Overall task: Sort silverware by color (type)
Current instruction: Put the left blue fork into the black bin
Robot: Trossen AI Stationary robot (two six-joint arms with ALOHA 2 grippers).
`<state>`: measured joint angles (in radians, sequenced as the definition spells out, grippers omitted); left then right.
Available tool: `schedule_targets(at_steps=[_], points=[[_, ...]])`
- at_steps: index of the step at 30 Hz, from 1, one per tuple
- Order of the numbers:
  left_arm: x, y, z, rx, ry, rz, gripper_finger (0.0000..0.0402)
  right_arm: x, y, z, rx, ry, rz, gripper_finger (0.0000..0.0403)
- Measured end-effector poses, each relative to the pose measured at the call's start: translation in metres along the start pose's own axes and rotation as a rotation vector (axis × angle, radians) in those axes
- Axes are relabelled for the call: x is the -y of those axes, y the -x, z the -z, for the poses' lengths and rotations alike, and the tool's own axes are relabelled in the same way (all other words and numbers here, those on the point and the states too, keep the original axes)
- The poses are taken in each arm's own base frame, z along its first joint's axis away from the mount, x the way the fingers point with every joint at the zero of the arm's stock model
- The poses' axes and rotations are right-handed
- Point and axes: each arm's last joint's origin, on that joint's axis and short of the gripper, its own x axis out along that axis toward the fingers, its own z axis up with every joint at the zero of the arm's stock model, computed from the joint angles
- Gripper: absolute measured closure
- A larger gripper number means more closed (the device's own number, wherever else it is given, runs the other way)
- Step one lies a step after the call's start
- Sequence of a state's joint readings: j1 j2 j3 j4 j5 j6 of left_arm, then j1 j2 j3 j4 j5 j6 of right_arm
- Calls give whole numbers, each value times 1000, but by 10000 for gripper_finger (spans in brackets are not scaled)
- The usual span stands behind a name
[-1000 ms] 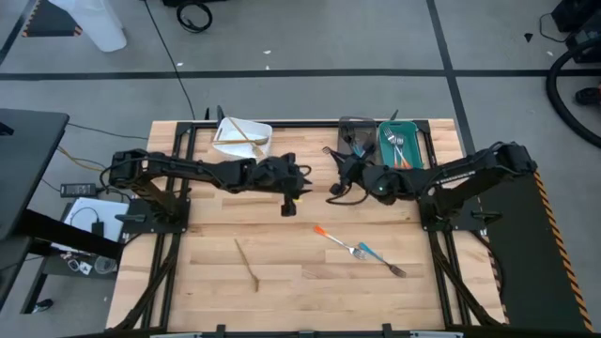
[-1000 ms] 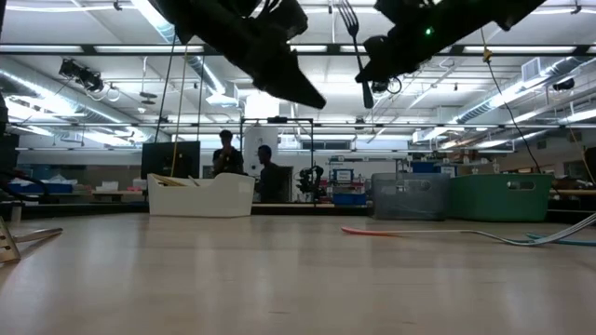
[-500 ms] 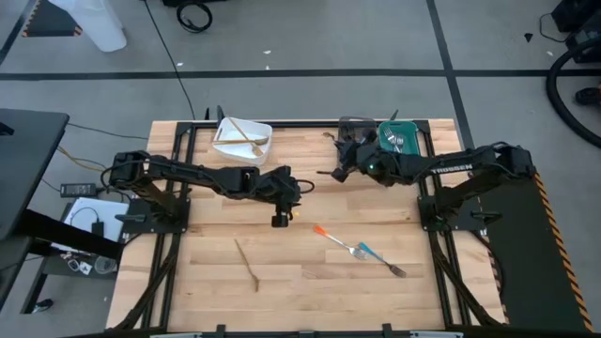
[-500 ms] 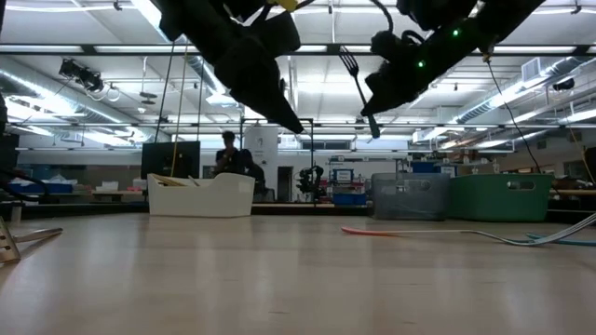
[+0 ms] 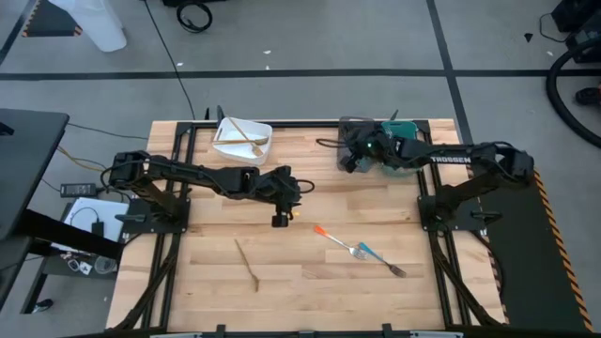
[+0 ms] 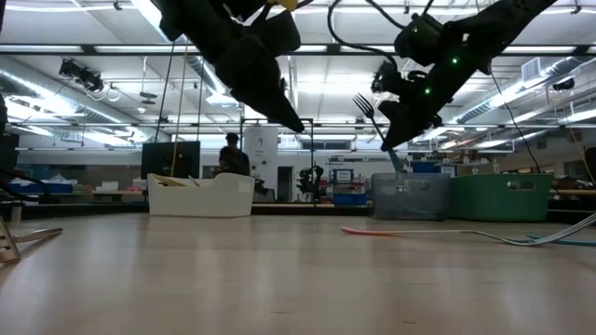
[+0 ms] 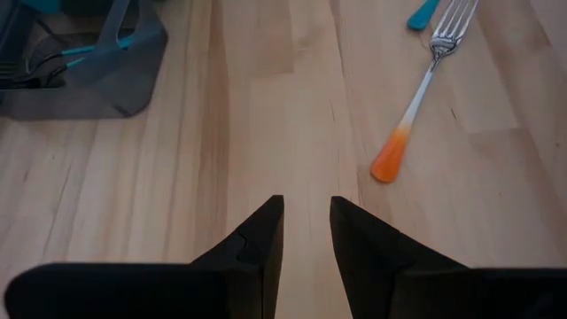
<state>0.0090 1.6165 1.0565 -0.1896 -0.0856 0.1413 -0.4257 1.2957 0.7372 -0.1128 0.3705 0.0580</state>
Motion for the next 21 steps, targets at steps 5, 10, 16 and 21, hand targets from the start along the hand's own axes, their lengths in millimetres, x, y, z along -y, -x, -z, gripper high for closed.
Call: schedule_targets(at_steps=[5, 10, 16, 21], points=[[0, 0, -1, 15, 0, -2, 299, 16, -5, 4, -64, -48, -17, 385], [0, 0, -3, 35, -20, -5, 299, 28, -9, -3, -197, -63, -6, 385], [-1, 0, -5, 48, -23, -8, 299, 36, -13, -17, -322, -63, -29, 385], [-1, 0, -5, 47, -23, -7, 299, 42, -22, -20, -447, -85, -78, 385]])
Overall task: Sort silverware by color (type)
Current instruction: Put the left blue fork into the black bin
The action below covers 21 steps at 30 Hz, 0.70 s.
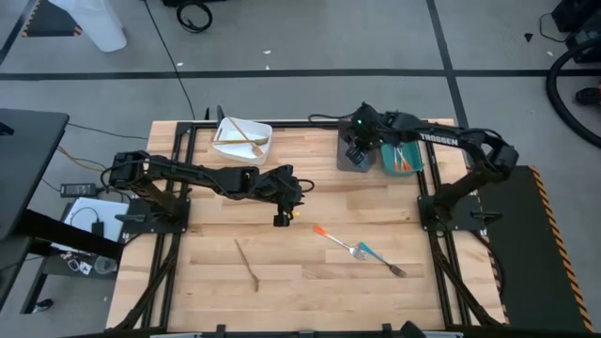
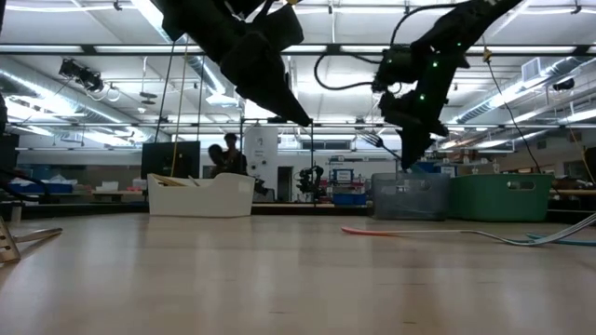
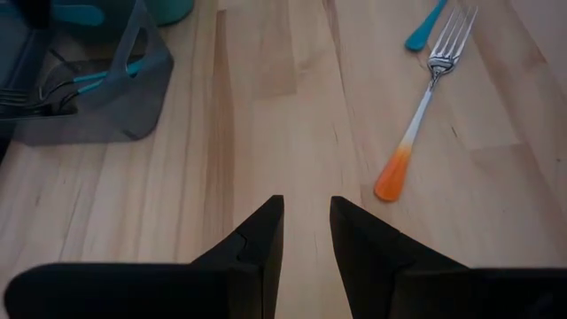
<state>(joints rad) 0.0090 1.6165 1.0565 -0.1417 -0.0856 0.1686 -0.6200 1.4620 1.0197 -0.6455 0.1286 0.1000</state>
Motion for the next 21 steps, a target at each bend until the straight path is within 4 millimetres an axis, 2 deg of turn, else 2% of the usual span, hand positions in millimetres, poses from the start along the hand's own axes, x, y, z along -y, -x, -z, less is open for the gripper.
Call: schedule_targets(at_steps=[9, 17, 21], points=[[0, 0, 1, -6, 0, 1, 299, 8, -10, -12, -168, -18, 6, 384], [0, 0, 1, -6, -1, 1, 299, 14, 6, -25, -215, -40, -23, 384], [0, 0, 1, -11, -1, 2, 299, 15, 12, -24, -266, -50, -60, 383]])
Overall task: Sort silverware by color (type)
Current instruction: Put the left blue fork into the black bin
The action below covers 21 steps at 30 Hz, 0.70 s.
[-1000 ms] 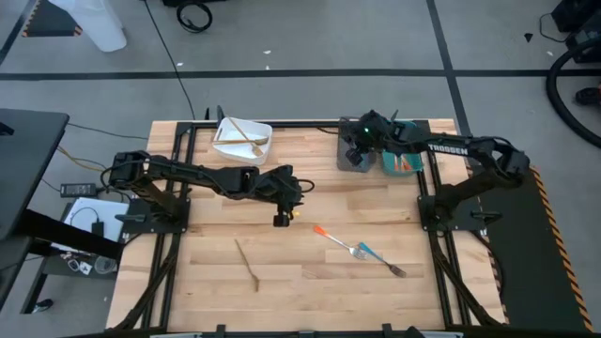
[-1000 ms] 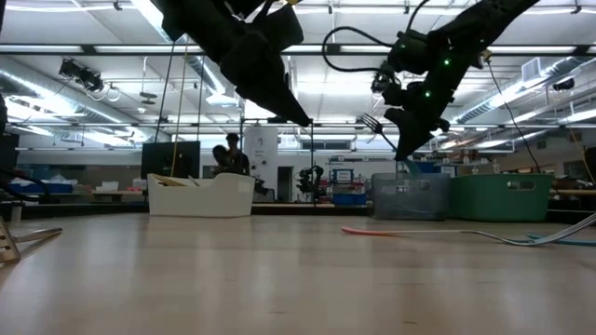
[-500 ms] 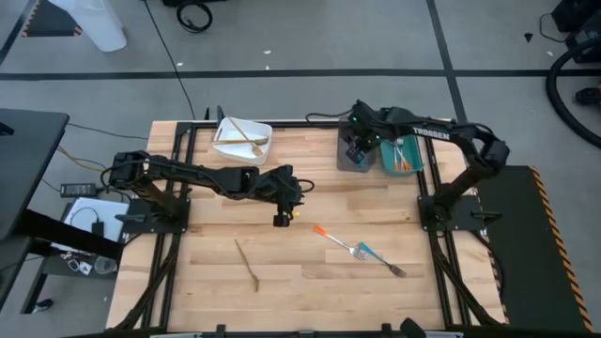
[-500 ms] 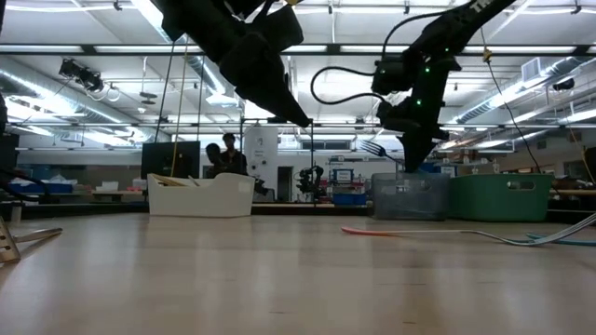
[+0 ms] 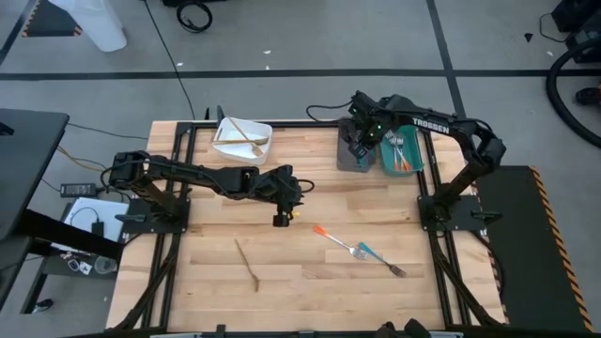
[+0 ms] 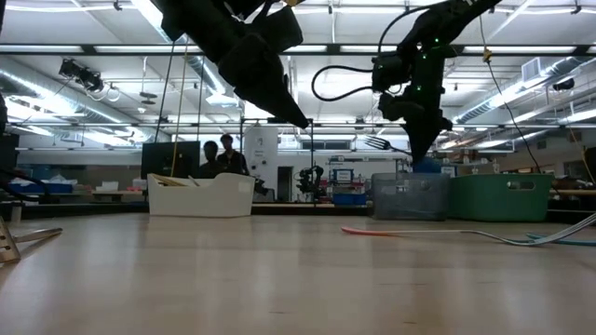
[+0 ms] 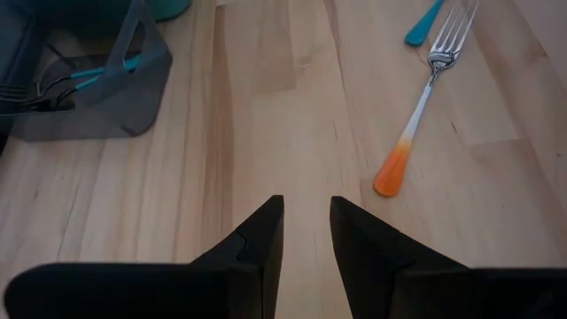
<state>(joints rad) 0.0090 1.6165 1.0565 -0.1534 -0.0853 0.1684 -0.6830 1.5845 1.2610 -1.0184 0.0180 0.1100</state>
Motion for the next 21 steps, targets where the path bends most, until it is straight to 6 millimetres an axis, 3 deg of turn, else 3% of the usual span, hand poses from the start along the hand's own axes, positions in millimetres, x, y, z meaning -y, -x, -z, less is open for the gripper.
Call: schedule_targets(at_steps=[8, 21], points=[[0, 0, 0, -5, 0, 1, 299, 8, 0, 8, -94, -32, -32, 384], [0, 0, -1, 6, 0, -1, 299, 14, 0, 3, -55, -104, -81, 385]])
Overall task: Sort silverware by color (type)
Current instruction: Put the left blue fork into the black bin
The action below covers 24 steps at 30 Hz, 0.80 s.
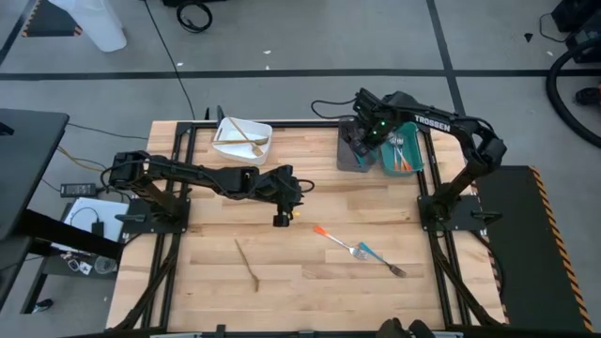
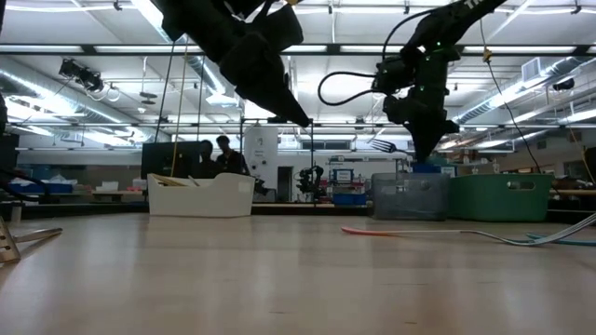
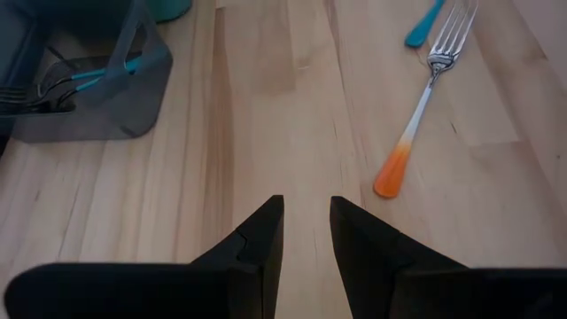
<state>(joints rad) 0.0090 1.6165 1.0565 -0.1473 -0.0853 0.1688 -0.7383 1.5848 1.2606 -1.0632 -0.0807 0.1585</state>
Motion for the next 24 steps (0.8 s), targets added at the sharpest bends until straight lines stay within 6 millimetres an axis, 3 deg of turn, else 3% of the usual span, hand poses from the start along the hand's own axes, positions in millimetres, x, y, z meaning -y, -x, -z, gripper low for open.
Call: schedule_targets(at_steps=[13, 24], points=[[0, 0, 0, 0, -1, 0, 299, 4, -40, -14, -94, 5, 12, 382], [0, 0, 1, -8, 0, 2, 299, 13, -58, -23, -103, -11, 0, 380]])
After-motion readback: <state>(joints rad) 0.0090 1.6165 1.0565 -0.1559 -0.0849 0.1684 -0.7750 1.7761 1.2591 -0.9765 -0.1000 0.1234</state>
